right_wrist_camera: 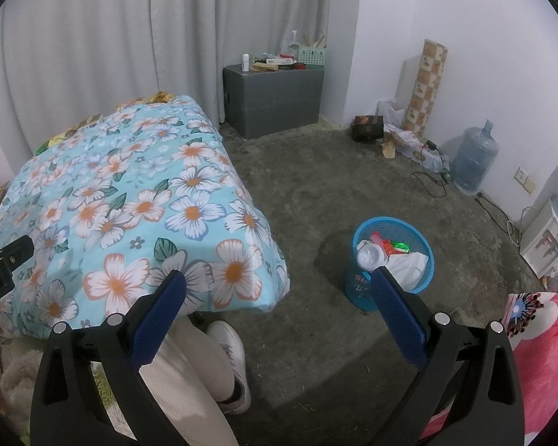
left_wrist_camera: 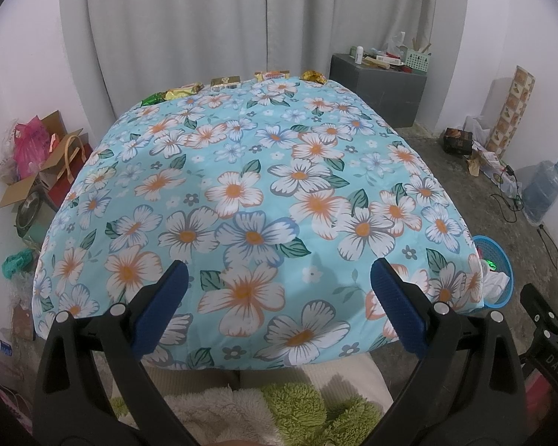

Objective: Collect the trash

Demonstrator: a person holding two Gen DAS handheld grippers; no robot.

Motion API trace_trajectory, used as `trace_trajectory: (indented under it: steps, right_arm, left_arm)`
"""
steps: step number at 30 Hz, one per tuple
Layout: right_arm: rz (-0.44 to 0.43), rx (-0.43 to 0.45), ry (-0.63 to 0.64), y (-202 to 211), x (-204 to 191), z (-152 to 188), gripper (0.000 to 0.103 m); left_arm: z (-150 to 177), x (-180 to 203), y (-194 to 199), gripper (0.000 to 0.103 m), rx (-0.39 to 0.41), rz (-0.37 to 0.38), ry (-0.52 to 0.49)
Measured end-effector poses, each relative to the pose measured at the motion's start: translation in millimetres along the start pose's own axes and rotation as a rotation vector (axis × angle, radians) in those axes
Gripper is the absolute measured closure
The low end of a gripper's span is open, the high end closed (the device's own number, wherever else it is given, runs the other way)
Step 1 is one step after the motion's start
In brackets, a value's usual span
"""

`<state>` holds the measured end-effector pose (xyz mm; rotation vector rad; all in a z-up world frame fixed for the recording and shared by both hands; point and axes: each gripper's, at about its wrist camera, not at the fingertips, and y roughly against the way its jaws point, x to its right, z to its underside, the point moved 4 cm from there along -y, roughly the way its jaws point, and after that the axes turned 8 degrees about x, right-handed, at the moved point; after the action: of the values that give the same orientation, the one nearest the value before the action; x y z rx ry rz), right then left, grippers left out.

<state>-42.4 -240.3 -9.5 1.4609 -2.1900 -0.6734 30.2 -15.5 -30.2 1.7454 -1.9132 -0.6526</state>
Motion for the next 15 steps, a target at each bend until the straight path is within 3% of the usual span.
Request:
trace_trajectory:
  steps: [15]
  right_arm:
    - [-0.002,-0.001,-0.003,0.4,-0.3,-0.1,0.007]
  left_arm:
    - [0.0,-0.9,0.2,0.009,-0.002,-0.001,0.001]
